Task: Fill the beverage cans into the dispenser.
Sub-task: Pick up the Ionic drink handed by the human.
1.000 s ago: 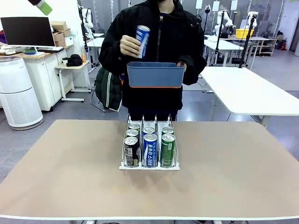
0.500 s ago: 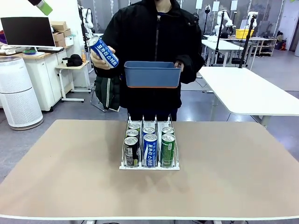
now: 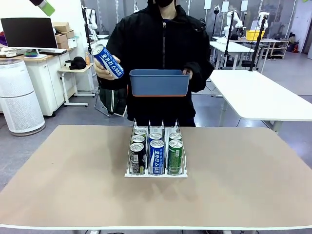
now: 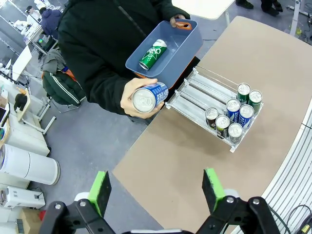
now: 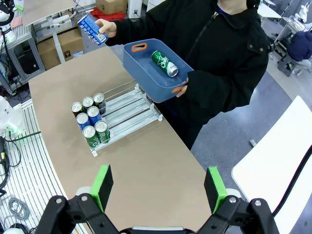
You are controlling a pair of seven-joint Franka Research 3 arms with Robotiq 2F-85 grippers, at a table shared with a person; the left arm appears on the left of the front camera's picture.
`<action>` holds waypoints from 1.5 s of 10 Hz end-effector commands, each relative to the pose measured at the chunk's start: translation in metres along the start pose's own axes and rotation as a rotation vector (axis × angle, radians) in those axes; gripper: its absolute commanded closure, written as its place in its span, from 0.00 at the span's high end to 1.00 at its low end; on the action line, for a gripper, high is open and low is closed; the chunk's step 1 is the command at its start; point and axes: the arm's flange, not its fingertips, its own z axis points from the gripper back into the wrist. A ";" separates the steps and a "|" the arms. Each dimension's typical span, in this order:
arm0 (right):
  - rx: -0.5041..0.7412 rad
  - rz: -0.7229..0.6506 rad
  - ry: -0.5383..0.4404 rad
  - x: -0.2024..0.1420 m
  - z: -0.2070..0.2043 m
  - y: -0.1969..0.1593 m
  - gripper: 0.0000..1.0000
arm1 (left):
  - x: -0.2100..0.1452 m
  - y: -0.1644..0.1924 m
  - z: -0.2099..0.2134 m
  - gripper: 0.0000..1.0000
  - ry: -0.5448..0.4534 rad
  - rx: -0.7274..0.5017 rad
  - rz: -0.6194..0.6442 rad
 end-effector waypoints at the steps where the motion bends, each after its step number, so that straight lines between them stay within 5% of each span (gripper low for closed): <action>1: 0.001 0.001 -0.001 0.000 0.000 0.001 1.00 | -0.001 0.002 -0.001 1.00 0.004 0.002 0.010; 11: 0.001 0.001 -0.001 0.000 0.000 0.001 1.00 | 0.005 -0.004 -0.005 1.00 -0.012 -0.043 0.059; 15: 0.001 0.001 -0.001 0.000 0.000 0.001 1.00 | 0.008 0.017 -0.081 1.00 -0.022 -0.154 0.193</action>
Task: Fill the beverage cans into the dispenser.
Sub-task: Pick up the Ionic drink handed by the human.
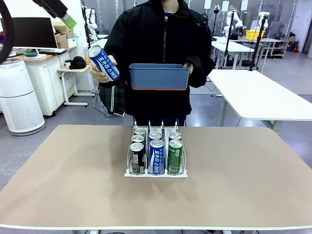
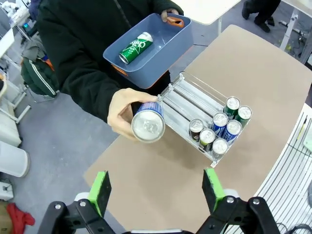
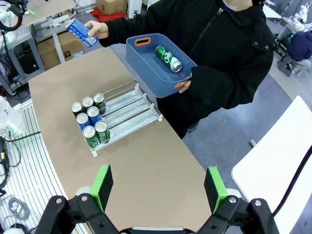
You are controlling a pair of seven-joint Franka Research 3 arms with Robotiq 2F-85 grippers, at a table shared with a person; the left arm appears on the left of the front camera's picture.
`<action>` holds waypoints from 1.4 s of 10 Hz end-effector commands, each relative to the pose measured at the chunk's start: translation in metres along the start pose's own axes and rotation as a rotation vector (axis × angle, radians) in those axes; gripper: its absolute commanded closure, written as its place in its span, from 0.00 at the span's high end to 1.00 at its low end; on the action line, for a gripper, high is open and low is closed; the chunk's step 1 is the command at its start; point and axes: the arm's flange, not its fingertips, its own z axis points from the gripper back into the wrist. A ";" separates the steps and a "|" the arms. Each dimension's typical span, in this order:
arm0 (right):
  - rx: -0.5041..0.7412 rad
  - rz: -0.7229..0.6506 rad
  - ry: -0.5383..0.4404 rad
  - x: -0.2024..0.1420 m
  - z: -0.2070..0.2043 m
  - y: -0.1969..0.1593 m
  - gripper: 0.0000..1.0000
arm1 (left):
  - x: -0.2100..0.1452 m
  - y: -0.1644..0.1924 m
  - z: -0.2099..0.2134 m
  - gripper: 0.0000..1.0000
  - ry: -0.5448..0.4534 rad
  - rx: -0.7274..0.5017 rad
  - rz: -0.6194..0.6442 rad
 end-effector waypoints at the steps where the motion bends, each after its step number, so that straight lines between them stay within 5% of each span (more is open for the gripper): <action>1: 0.002 0.001 -0.001 0.000 0.000 0.001 1.00 | 0.000 0.003 -0.026 1.00 -0.033 -0.002 0.071; 14: 0.002 0.001 -0.001 0.000 0.000 0.001 1.00 | 0.006 0.021 -0.115 1.00 0.010 -0.126 0.144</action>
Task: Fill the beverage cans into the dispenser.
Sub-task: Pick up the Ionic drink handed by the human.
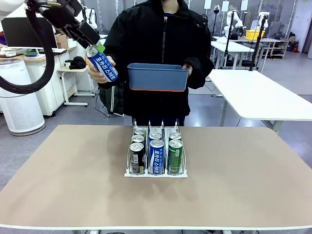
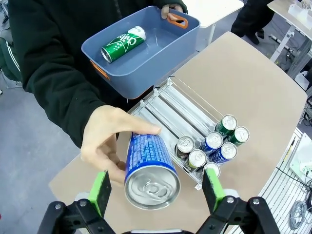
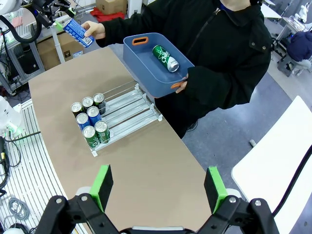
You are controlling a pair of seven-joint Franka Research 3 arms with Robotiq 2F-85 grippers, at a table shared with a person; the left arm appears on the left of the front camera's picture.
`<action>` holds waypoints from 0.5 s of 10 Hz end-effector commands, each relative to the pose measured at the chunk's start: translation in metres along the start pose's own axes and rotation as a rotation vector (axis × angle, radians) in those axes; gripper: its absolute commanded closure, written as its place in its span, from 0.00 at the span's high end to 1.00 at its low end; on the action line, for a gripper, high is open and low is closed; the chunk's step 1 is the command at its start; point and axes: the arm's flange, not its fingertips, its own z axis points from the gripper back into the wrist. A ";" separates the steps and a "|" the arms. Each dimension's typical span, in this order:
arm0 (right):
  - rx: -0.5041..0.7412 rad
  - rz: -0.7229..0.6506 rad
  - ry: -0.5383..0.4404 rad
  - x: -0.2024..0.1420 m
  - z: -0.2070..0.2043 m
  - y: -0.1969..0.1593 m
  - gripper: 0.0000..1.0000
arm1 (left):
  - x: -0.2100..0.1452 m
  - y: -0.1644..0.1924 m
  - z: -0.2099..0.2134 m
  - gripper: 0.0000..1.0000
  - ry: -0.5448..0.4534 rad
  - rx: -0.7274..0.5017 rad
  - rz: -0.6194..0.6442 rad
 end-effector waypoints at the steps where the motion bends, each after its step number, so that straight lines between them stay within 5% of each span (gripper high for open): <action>1: 0.002 0.001 -0.001 0.000 0.000 0.001 1.00 | -0.002 -0.001 -0.008 1.00 0.002 -0.019 0.014; 5: 0.002 0.001 -0.001 0.000 0.000 0.001 1.00 | -0.006 0.003 -0.022 1.00 0.021 -0.021 0.035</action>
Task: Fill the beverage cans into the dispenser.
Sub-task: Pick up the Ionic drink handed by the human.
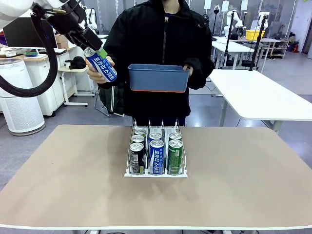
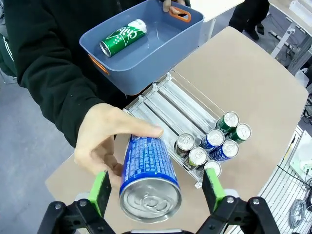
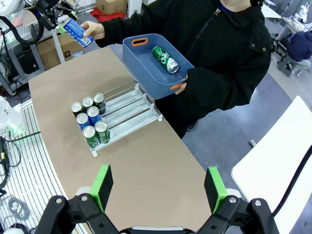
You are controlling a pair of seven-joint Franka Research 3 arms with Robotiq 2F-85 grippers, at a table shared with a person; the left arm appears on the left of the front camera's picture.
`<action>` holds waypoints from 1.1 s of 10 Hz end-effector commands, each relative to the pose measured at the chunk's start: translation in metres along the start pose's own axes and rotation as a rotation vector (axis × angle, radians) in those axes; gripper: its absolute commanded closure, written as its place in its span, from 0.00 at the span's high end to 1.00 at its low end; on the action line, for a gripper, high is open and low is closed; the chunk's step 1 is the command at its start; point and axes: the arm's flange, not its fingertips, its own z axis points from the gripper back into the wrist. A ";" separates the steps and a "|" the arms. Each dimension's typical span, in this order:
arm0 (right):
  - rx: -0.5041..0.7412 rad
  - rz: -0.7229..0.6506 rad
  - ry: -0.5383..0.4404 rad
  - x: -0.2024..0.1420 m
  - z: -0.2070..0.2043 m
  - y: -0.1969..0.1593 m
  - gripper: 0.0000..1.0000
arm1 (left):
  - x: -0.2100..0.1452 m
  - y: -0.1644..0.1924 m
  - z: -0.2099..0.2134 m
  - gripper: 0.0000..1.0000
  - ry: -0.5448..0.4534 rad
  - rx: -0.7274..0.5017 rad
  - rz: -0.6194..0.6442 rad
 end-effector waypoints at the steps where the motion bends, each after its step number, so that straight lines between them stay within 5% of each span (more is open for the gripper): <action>1: 0.002 0.001 -0.001 0.000 0.000 0.001 1.00 | -0.005 0.002 -0.008 1.00 0.001 -0.017 0.030; 9: 0.002 0.001 -0.001 0.000 0.000 0.001 1.00 | -0.005 0.005 -0.013 1.00 0.024 -0.003 0.012; 10: 0.002 0.001 -0.001 0.000 0.000 0.001 1.00 | -0.003 0.011 -0.015 0.80 0.024 0.048 0.000; 11: 0.002 0.001 -0.001 0.000 0.000 0.001 1.00 | 0.000 0.011 -0.018 0.80 0.018 0.060 -0.009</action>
